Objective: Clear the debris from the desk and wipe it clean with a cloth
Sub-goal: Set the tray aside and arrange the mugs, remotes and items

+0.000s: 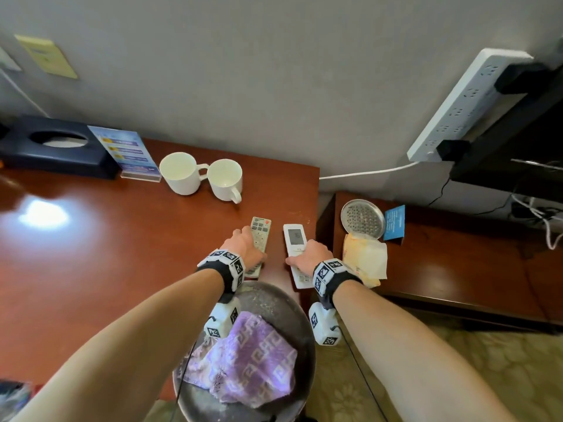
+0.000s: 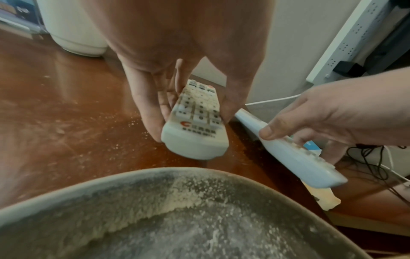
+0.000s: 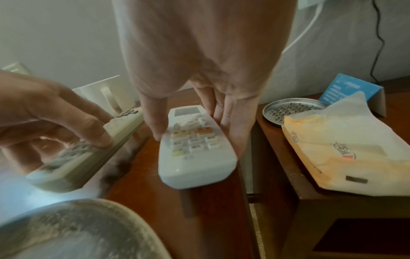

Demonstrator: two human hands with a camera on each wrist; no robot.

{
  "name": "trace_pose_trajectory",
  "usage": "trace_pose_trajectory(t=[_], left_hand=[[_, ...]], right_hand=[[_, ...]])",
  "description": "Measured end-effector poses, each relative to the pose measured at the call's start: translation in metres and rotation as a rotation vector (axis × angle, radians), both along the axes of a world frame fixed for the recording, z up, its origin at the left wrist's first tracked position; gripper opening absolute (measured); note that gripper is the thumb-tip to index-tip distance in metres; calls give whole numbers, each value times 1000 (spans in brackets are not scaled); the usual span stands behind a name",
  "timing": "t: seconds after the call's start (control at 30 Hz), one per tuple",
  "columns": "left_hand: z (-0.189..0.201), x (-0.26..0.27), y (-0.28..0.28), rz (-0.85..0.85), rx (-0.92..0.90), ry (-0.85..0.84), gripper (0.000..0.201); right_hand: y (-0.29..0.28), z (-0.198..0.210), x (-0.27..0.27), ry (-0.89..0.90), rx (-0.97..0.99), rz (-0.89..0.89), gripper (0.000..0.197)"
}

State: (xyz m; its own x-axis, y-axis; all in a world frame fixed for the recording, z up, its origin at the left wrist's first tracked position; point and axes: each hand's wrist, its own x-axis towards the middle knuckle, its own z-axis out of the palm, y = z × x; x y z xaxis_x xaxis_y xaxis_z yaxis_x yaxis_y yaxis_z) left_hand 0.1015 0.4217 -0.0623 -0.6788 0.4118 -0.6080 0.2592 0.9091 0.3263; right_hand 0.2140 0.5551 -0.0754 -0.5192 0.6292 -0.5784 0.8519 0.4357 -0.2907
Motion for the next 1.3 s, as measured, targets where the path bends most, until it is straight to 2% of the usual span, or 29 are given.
trace_pose_trajectory(t=[0.2, 0.37, 0.67, 0.97, 1.23, 1.3], left_hand=[[-9, -3, 8, 4, -48, -17, 81], [-9, -5, 14, -28, -55, 12, 79], [-6, -4, 10, -68, -19, 4, 85], [15, -3, -8, -118, 46, 13, 82], [43, 10, -22, -197, 115, 102, 68], [49, 18, -22, -240, 130, 131, 66]], right_hand=[[9, -8, -8, -15, 41, 10, 62], [9, -9, -12, 10, 14, -7, 51], [3, -5, -6, 34, -34, -29, 54], [-5, 9, 5, 75, -104, -94, 52], [-15, 34, 41, 86, 7, -99, 65], [-17, 42, 54, 112, 35, -129, 62]])
